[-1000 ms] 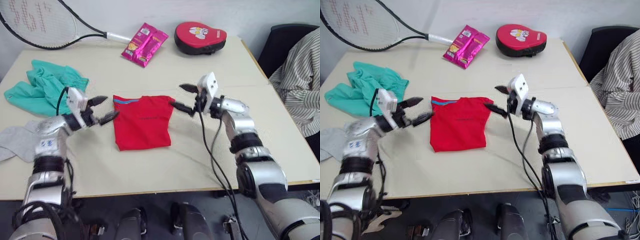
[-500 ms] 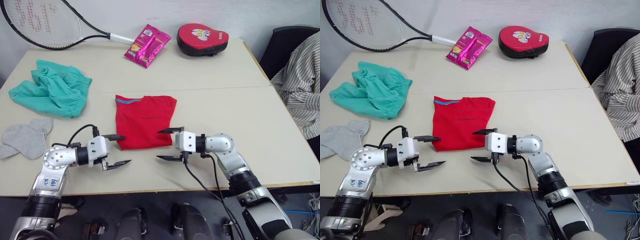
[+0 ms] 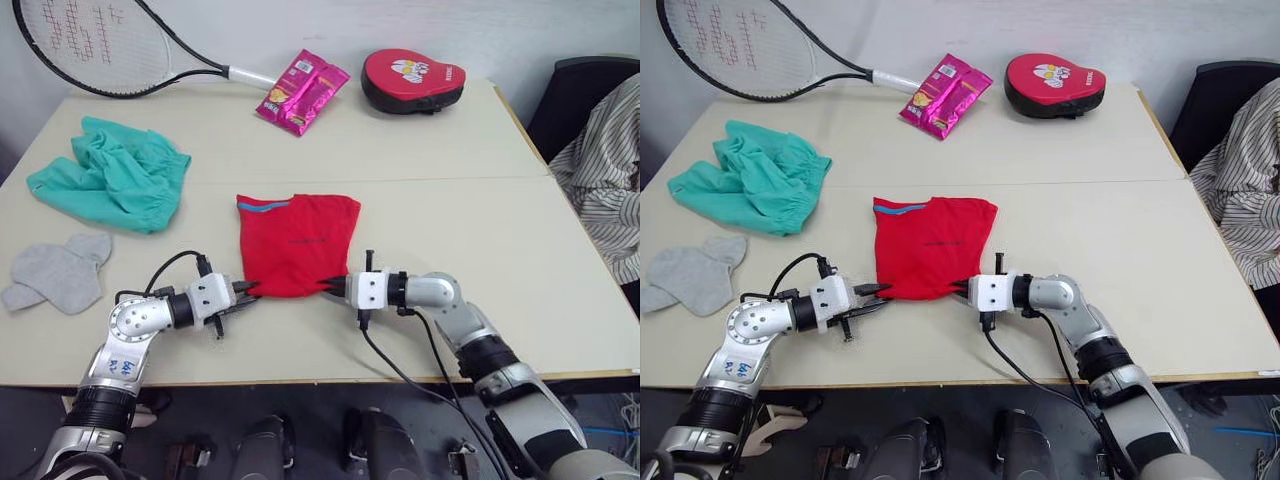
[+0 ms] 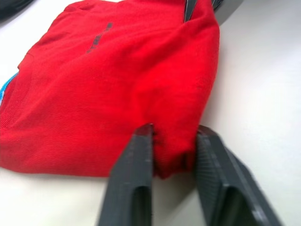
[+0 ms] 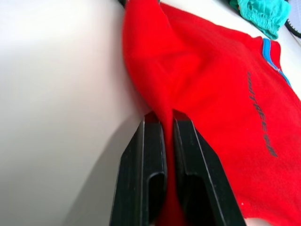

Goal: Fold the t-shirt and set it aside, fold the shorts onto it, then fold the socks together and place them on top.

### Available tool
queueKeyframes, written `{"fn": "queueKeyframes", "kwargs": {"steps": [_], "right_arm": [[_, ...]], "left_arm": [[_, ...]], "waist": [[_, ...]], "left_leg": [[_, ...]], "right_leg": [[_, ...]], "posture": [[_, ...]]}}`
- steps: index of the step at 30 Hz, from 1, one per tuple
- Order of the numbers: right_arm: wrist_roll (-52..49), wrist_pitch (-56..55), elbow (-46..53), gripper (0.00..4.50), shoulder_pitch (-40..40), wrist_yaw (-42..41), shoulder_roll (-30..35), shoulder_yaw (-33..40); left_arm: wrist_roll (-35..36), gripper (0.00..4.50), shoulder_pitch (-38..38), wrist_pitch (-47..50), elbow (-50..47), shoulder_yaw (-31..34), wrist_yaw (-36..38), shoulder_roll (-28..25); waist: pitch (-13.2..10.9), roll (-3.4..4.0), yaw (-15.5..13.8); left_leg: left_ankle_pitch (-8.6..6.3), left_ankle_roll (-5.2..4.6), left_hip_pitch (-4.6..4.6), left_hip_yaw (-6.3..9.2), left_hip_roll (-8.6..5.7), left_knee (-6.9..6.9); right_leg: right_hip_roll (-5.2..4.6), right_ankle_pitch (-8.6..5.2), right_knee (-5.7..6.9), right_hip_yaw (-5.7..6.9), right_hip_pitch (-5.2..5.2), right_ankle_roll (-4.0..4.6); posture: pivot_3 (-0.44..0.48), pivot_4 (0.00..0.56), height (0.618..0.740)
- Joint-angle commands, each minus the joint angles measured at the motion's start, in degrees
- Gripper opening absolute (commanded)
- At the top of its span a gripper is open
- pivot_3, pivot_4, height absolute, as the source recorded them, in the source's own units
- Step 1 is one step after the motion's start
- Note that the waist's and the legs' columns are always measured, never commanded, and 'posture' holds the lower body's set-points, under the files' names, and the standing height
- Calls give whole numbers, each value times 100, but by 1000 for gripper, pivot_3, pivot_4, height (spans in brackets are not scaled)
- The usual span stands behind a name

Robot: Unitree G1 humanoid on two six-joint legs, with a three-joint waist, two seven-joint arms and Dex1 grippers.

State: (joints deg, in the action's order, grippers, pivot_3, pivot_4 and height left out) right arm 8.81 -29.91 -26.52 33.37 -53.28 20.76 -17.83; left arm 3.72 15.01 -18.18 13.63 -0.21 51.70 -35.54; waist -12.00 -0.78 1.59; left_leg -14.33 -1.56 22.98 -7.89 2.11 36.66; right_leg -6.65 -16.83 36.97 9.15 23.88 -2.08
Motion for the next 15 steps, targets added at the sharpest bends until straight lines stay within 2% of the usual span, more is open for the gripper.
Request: {"fn": "queueKeyframes", "kwargs": {"steps": [1,5,9,13,15], "right_arm": [[-266,422,978,0,-469,-191,195,-54],[-422,850,2081,0,-1178,-329,474,-98],[-518,1211,2932,0,-1906,-348,747,-124],[-817,1882,3567,0,-2316,-251,765,-86],[-1084,2225,3869,524,-2475,-375,828,-125]], "left_arm": [[207,29,-374,155,-334,37,191,-195],[475,29,-1145,185,-1248,81,406,-450],[594,29,-2203,72,-2161,357,226,-534],[637,29,-2729,190,-2583,450,82,-551],[823,0,-2891,367,-2792,445,126,-583]], "waist": [[1,0,0],[1,0,19],[1,-1,-8],[3,-2,-20],[4,-3,-25]], "left_leg": [[-1,1,-1,0,1,-1],[-16,4,-2,-7,9,-3],[-28,-4,-7,-8,13,-4],[-55,23,-32,-8,23,-36],[-55,23,-32,-8,24,-36]], "right_leg": [[0,0,-1,0,0,0],[3,-2,-12,-2,-1,2],[4,-3,-21,-4,-6,2],[9,-2,-63,-2,-29,10],[11,-4,-63,-2,-27,12]], "posture": [[0,150,740],[0,150,740],[0,150,740],[0,150,740],[0,150,740]]}}
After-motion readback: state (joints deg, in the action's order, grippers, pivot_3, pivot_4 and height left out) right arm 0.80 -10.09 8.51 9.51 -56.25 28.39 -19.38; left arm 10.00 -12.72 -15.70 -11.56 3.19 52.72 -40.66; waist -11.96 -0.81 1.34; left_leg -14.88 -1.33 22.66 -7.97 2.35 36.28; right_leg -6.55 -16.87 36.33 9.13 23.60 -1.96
